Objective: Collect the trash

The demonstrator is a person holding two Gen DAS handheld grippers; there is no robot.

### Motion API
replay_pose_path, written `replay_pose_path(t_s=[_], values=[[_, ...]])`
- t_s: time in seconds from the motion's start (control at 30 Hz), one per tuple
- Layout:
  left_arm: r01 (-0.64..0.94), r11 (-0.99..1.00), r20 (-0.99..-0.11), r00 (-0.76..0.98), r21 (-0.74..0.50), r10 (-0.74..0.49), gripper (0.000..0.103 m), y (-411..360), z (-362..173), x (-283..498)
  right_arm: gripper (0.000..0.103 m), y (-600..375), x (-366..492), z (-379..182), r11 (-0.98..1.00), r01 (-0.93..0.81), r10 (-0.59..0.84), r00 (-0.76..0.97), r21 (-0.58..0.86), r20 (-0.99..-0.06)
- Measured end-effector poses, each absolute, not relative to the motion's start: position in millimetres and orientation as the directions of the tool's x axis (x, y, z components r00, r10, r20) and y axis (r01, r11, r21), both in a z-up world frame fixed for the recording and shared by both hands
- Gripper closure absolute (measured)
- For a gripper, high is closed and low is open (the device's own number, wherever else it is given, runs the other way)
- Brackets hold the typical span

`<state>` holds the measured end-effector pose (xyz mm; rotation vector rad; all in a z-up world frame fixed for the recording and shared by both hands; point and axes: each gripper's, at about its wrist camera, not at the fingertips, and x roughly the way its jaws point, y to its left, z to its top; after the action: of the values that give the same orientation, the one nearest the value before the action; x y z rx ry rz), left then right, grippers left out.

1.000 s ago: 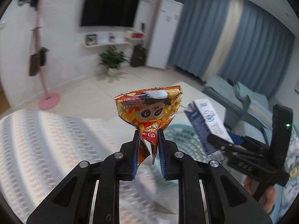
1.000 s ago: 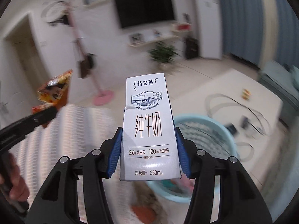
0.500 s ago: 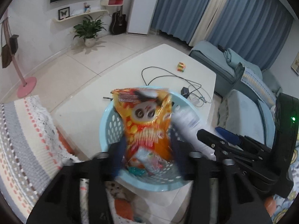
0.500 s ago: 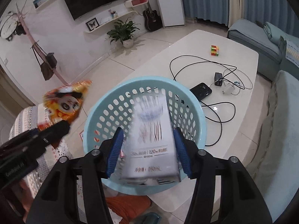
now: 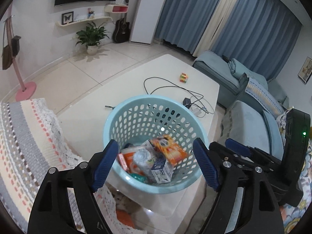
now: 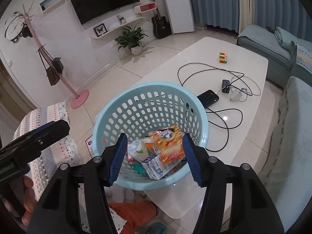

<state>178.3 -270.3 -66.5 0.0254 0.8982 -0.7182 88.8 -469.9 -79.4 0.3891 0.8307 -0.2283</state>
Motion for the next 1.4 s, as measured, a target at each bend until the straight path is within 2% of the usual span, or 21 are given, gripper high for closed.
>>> replay_pose_path(t_s=[0.17,0.2,0.23,0.37,0.53,0.67,0.9,1.03,1.13,1.4], values=[[0.564,0.793,-0.697,0.474,-0.229,-0.538,0.026,-244.3,-54.1,155.9,0.047,-462.1,71.1,-63.3,0.909,0.335,-0.053,0.681,0.246,-0.730],[0.561,0.799,-0.689,0.491,-0.218,-0.533,0.026,-238.1,-50.5,150.6,0.043,-458.3,67.0,-58.2,0.912,0.326,-0.051,0.690,0.247,-0.722],[0.555,0.807,-0.675,0.519,-0.201,-0.525,0.025,-226.7,-45.3,141.2,0.039,-454.4,63.9,-54.0,0.915,0.319,-0.051,0.698,0.247,-0.714],[0.511,0.848,-0.614,0.627,-0.141,-0.480,0.016,-191.4,-28.6,112.0,0.036,-426.2,47.1,-32.2,0.937,0.269,-0.055,0.741,0.221,-0.669],[0.406,0.911,-0.533,0.757,-0.070,-0.378,0.013,-141.7,-14.9,80.7,0.025,-385.6,28.2,-14.1,0.952,0.219,-0.050,0.801,0.213,-0.597],[0.301,0.953,-0.459,0.847,-0.003,-0.269,0.011,-110.9,-6.3,65.8,0.024,-355.1,19.5,-5.2,0.957,0.196,-0.052,0.843,0.215,-0.535],[0.175,0.984,-0.359,0.917,-0.032,-0.175,0.008,-70.6,-5.0,62.9,0.021,-315.0,11.6,5.6,0.965,0.228,-0.150,0.889,0.133,-0.432],[0.168,0.985,-0.349,0.921,-0.048,-0.174,0.008,-62.9,-9.6,65.0,0.021,-305.4,11.1,6.7,0.962,0.252,-0.188,0.896,0.110,-0.403],[0.142,0.990,-0.331,0.933,-0.017,-0.139,0.008,-63.4,-14.9,63.2,0.021,-301.3,10.7,4.1,0.960,0.266,-0.210,0.895,0.092,-0.393],[0.139,0.990,-0.370,0.919,-0.017,-0.136,0.008,-61.6,-22.7,69.8,0.021,-298.2,4.2,-1.8,0.950,0.309,-0.266,0.887,0.055,-0.377]])
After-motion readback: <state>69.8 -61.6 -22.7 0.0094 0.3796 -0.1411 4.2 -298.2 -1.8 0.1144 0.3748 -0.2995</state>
